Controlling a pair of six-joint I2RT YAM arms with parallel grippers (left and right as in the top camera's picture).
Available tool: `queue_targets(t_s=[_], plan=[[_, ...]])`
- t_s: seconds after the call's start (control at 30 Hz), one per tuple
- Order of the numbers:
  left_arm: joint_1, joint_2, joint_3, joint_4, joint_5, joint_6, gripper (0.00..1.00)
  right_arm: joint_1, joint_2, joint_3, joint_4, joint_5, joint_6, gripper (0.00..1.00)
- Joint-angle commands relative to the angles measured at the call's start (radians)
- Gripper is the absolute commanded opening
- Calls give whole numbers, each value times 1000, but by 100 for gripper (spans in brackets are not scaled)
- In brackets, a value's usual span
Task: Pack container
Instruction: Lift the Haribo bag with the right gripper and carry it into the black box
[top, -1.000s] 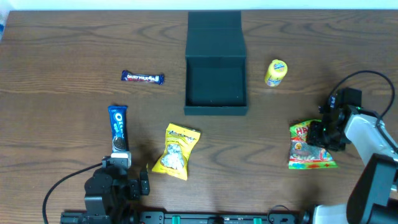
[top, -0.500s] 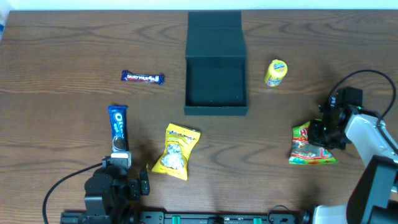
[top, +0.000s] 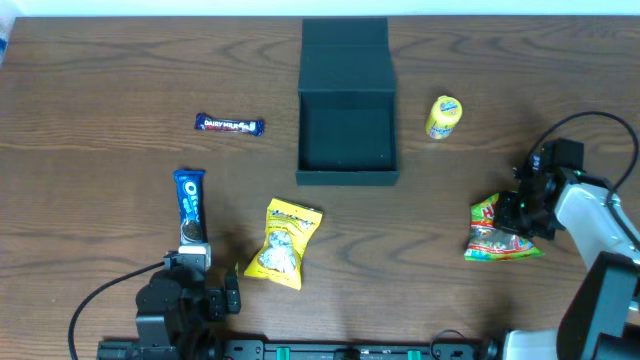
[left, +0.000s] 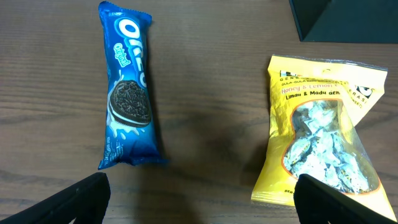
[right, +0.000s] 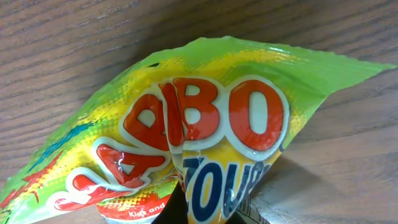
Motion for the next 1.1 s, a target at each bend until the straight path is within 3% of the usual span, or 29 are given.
queue_targets(t_s=[0.0,0.43,0.67,0.83,1.07], plan=[[5,-3,-19,-53,-11,25,95,35,9,-9,9,-6,25,1],[5,-3,-19,-53,-11,25,95,169,-207,164,-225,-17,28,1],[5,-3,-19,-53,-11,25,95,338,-243,348,-344,-71,36,1],[5,-3,-19,-53,-11,25,95,499,-227,480,-349,-76,146,1],[5,-3,-19,-53,-11,25,95,680,-14,656,-331,-77,380,1]])
